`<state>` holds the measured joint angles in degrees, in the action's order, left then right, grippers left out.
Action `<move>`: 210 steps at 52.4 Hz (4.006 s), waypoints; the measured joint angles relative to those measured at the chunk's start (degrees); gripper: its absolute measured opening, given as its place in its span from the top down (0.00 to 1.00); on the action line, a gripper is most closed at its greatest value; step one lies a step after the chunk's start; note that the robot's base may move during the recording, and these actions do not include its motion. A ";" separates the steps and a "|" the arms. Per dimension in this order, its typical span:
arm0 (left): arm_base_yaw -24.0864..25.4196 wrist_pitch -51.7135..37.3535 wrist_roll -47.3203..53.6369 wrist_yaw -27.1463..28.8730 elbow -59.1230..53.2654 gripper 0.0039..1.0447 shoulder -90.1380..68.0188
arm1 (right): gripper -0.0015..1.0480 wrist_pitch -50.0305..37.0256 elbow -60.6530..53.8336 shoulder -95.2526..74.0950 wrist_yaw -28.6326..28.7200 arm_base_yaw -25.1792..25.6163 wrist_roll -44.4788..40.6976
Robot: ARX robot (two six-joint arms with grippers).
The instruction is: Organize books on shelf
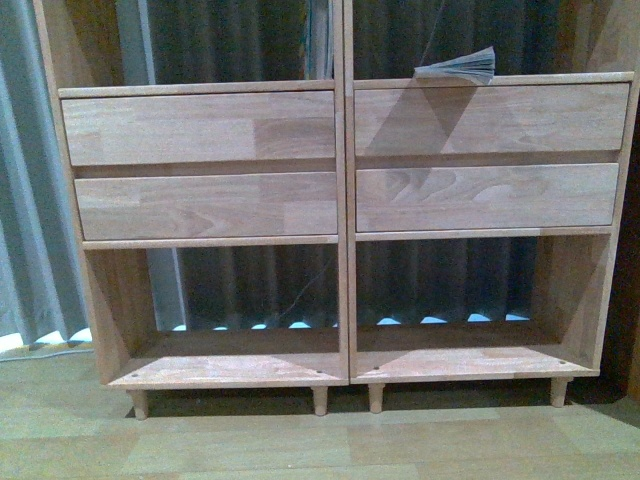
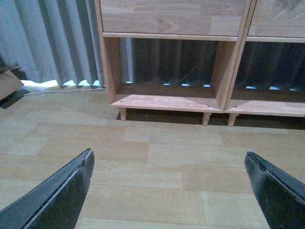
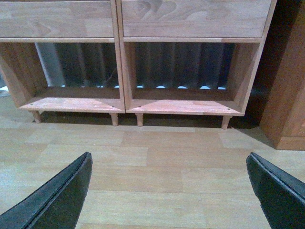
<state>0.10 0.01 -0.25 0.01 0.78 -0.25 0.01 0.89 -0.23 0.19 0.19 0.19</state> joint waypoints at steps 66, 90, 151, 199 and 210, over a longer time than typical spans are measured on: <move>0.00 0.00 0.02 -0.04 0.00 0.07 0.00 | 0.07 0.02 0.00 0.00 -0.02 0.00 0.00; 0.00 0.00 0.02 -0.02 0.00 0.07 0.00 | 0.07 0.02 0.00 0.00 0.00 0.00 0.00; -0.02 0.00 0.02 0.00 0.00 0.07 0.00 | 0.07 -1.44 9.60 -17.86 29.48 9.97 22.86; -0.02 0.00 0.02 0.00 0.00 0.07 0.00 | 0.07 -31.76 43.01 -76.70 7.32 4.81 80.04; -0.02 0.00 0.02 0.00 0.00 0.07 0.00 | 0.25 -33.16 44.65 -78.44 6.43 7.23 81.53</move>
<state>0.08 0.01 -0.23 0.01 0.78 -0.25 -33.15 45.54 -78.67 6.61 7.42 81.71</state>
